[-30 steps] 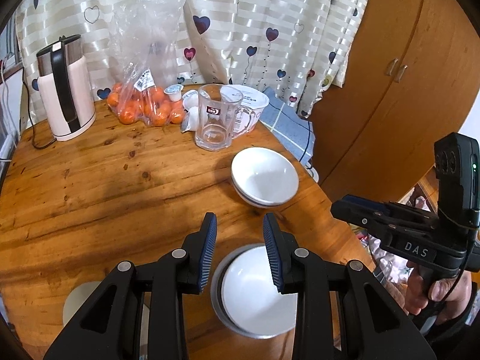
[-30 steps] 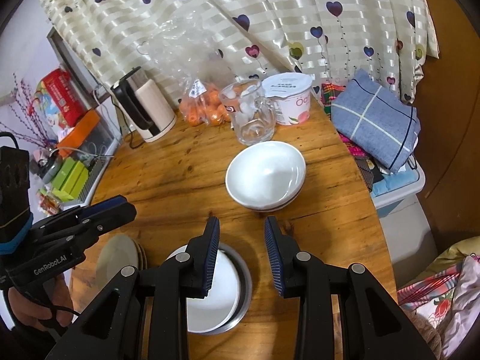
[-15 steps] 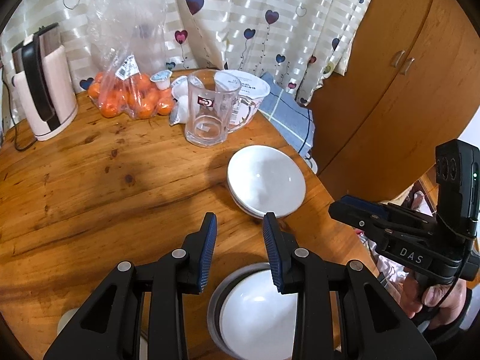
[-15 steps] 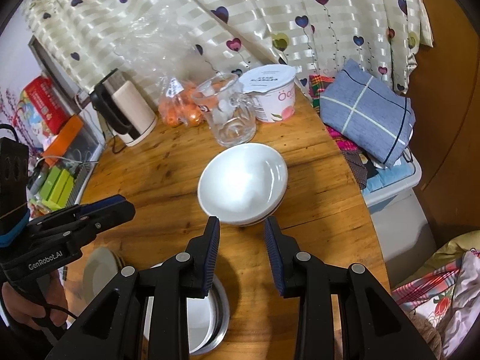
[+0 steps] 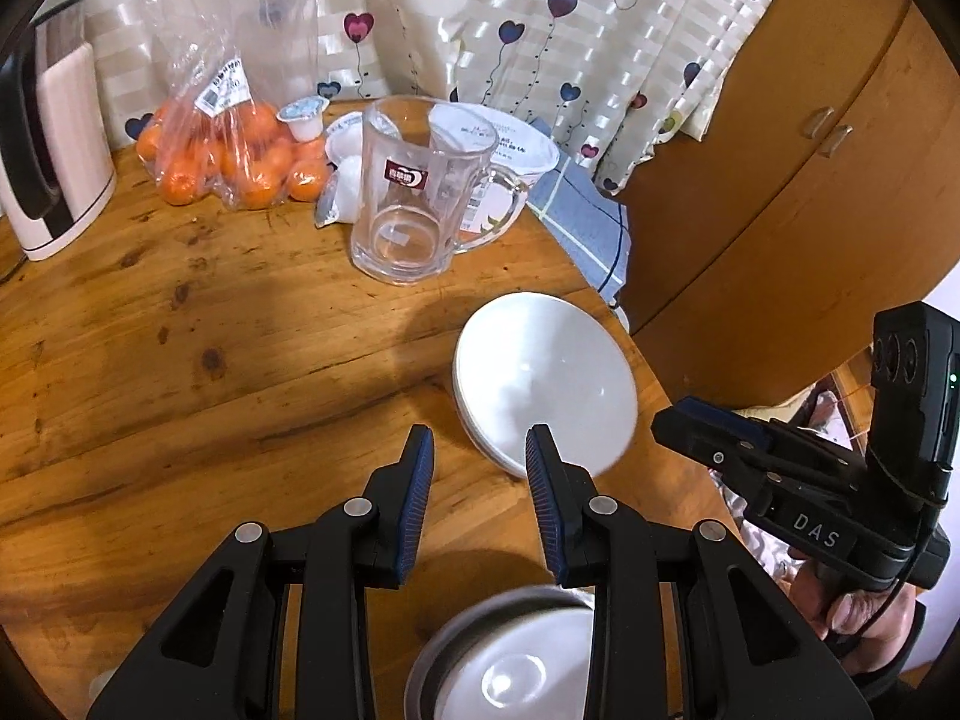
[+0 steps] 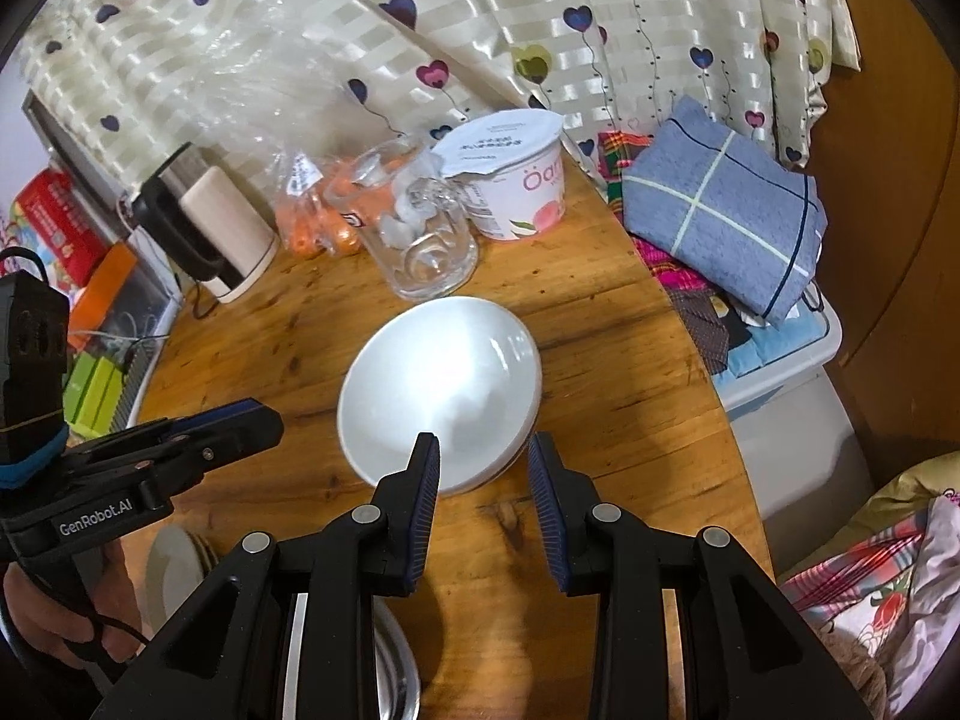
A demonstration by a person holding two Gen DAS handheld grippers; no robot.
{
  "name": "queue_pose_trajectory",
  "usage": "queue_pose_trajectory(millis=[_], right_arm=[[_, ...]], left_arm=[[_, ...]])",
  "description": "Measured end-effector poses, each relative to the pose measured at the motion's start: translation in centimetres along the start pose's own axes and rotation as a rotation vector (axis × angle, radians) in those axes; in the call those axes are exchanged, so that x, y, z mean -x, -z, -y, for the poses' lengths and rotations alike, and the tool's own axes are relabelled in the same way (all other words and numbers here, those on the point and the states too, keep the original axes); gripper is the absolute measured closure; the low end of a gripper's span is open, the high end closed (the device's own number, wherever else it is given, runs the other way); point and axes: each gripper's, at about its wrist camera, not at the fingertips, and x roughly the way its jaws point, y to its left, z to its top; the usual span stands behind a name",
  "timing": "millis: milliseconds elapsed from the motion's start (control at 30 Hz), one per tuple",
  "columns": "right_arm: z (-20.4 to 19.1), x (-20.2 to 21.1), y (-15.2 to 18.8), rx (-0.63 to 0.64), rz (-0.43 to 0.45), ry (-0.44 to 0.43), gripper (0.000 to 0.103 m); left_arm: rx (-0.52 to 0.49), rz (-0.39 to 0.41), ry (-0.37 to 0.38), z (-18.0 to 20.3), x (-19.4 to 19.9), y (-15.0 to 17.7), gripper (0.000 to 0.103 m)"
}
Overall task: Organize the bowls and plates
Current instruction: 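Close both tools on the rim of the second white bowl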
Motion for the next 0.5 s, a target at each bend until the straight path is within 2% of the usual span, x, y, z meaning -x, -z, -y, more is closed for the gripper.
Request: queue_pose_trajectory(millis=[500], right_arm=[[1.6, -3.4, -1.0, -0.036, -0.034, 0.005, 0.084]], left_arm=[[0.024, -0.054, 0.029, -0.4, -3.9, -1.3, 0.071]])
